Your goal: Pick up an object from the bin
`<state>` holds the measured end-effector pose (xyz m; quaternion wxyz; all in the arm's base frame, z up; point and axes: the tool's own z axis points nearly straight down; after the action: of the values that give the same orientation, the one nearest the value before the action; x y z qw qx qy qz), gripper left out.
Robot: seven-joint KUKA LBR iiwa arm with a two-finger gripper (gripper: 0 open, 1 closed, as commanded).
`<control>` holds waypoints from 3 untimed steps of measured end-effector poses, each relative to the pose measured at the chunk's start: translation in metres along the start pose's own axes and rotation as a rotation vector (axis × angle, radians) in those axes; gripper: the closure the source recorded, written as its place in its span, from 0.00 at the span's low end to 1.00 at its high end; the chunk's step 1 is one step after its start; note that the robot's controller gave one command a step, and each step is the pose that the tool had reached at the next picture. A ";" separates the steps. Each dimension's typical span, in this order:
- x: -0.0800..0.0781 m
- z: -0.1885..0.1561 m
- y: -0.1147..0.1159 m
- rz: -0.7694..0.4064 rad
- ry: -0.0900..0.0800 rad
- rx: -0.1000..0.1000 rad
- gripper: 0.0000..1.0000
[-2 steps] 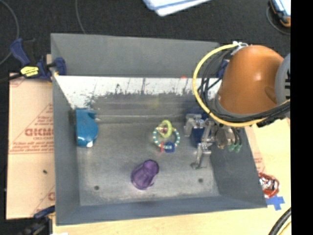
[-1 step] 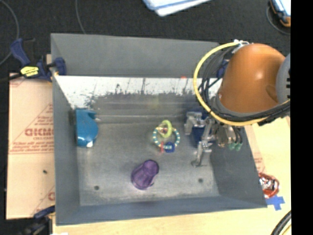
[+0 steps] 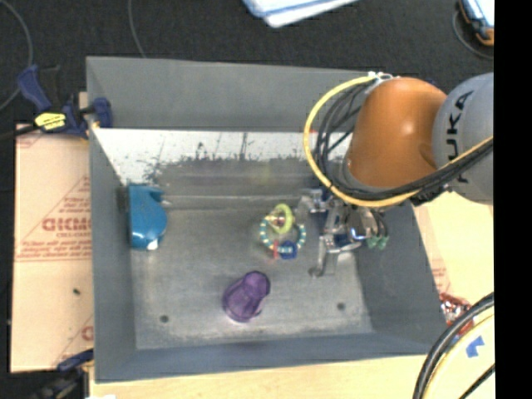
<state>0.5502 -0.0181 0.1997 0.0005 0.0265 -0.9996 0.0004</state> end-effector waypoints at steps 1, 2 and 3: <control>-0.037 0.016 -0.017 -0.023 -0.012 0.002 0.00; -0.089 0.075 -0.021 -0.059 -0.008 0.002 0.00; -0.049 0.114 -0.013 -0.007 -0.028 0.003 0.00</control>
Offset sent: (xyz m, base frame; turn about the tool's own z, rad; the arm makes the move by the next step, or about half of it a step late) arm 0.0870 -0.0147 -0.0738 -0.0616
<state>0.6002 -0.0291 0.0856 -0.0135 0.0299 -0.9995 0.0017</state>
